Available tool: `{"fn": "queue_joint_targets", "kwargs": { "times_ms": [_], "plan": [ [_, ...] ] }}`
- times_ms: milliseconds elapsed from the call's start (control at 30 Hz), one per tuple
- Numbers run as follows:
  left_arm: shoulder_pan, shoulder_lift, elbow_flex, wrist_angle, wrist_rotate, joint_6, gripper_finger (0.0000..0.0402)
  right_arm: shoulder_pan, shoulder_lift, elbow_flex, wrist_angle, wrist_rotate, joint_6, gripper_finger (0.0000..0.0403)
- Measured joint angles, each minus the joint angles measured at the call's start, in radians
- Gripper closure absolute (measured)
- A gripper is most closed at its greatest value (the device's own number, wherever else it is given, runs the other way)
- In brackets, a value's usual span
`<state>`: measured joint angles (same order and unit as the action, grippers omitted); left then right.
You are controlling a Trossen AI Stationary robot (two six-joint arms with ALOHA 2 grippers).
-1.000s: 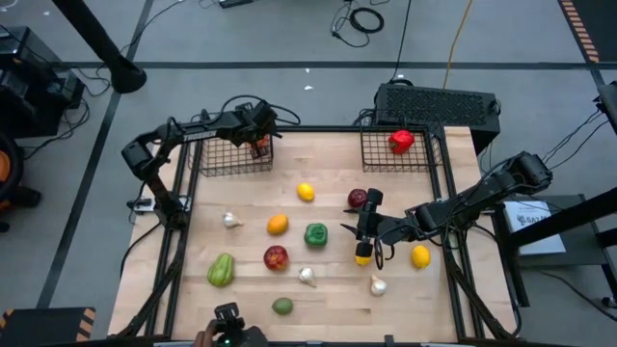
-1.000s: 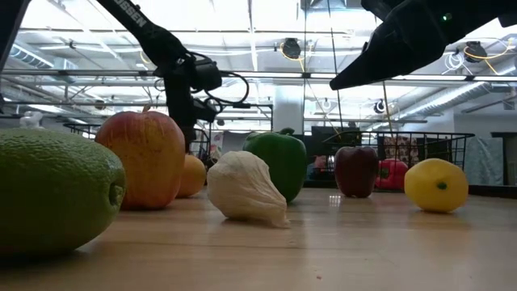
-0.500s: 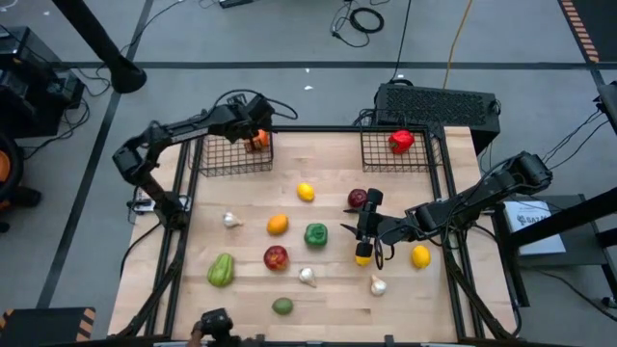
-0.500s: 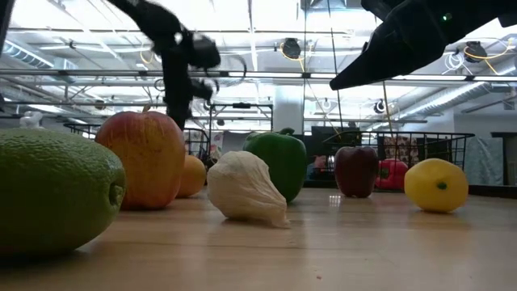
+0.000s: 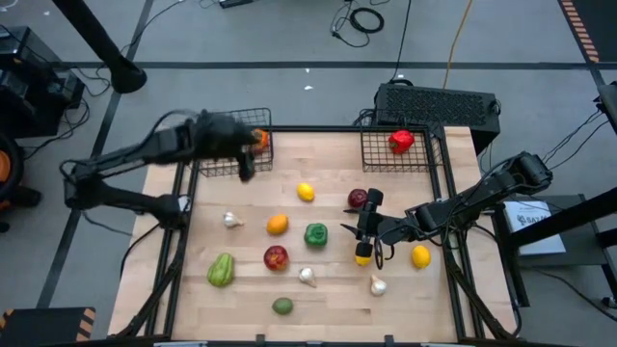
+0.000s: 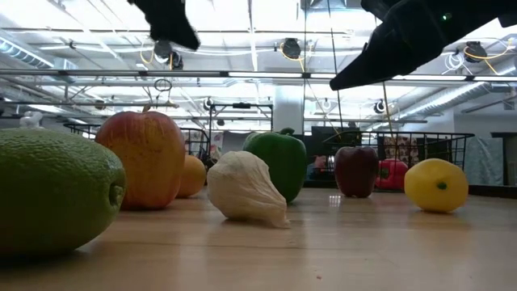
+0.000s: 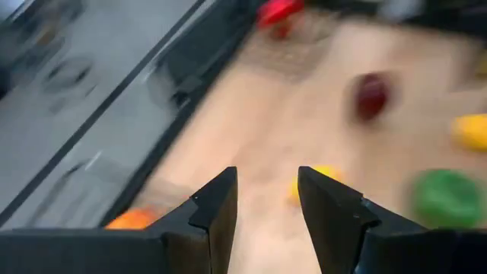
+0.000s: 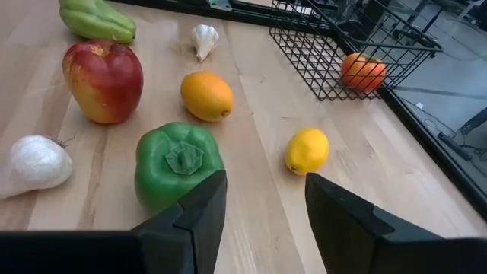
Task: Sort produce into baskets
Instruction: Put the top yellow lemon in the left basket
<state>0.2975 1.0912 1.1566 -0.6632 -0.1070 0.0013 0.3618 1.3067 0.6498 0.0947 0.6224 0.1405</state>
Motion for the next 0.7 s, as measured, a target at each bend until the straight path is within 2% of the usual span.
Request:
{"fn": "queue_joint_targets", "kwargs": {
  "times_ms": [200, 367, 533, 700],
  "plan": [
    [-0.221, -0.077, -0.201, 0.260, -0.056, -0.022, 0.0254, 0.000, 0.000, 0.000, 0.000, 0.000, 0.040, 0.0232],
    [-0.314, -0.061, -0.314, 0.398, -0.113, -0.026, 0.0254, -0.002, 0.000, 0.000, -0.015, -0.058, 0.053, 0.0232],
    [-0.352, -0.034, -0.361, 0.373, -0.124, -0.055, 0.0254, -0.016, 0.000, 0.000, -0.010, -0.048, 0.076, 0.0232],
    [-0.350, -0.033, -0.361, 0.128, -0.258, -0.180, 0.0254, -0.036, 0.000, 0.000, 0.000, -0.045, 0.124, 0.0232]
  ]
}}
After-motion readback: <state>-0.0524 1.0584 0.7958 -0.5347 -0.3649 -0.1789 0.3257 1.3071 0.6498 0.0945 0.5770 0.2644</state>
